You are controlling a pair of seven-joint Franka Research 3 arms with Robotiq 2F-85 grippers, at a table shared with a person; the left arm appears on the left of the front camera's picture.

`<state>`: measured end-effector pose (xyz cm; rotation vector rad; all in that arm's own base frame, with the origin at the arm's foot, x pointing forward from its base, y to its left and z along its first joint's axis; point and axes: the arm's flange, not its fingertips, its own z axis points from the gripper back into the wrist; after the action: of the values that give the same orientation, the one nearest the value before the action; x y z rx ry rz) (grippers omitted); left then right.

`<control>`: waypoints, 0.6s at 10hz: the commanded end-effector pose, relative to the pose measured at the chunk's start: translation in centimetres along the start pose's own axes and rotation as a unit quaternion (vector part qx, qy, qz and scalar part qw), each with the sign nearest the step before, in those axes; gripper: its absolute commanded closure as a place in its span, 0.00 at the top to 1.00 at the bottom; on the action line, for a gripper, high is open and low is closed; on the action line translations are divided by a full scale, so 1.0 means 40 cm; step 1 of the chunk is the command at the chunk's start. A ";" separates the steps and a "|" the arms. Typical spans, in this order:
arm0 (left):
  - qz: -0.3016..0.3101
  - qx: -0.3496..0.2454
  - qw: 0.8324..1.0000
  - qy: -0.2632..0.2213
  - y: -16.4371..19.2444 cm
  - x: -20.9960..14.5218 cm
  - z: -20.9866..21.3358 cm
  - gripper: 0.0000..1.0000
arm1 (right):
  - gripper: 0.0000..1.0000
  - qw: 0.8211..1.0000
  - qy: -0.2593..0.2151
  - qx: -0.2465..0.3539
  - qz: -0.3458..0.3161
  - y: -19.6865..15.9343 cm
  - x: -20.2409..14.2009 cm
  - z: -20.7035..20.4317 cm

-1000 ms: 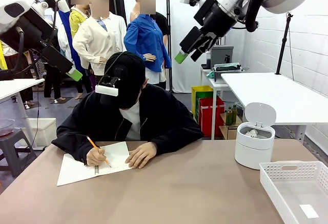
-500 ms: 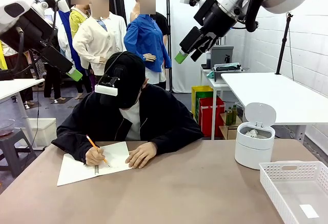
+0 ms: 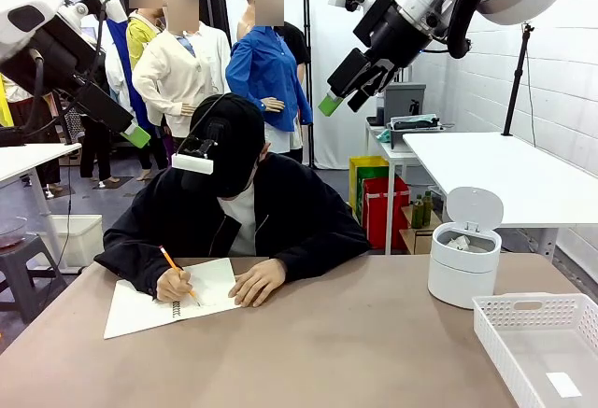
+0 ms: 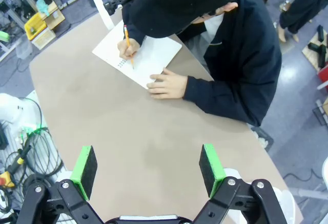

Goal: Sort the paper based on its condition.
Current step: If a person hands you a paper, place it in the Organizing basket , and if it's crumpled, put it in the Trash can.

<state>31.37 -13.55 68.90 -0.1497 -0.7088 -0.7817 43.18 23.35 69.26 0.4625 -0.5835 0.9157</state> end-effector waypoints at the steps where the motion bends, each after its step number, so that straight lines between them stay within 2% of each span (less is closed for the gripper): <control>1: 0.001 0.000 1.000 0.002 0.000 -0.001 0.001 1.00 | 1.00 1.000 -0.006 -0.002 -0.004 0.001 0.003 0.000; 6: 0.001 0.000 1.000 0.002 0.000 -0.001 0.001 1.00 | 1.00 1.000 -0.006 -0.002 -0.004 0.001 0.003 0.000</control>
<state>31.37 -13.55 68.90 -0.1497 -0.7088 -0.7817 43.18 23.35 69.26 0.4625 -0.5836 0.9157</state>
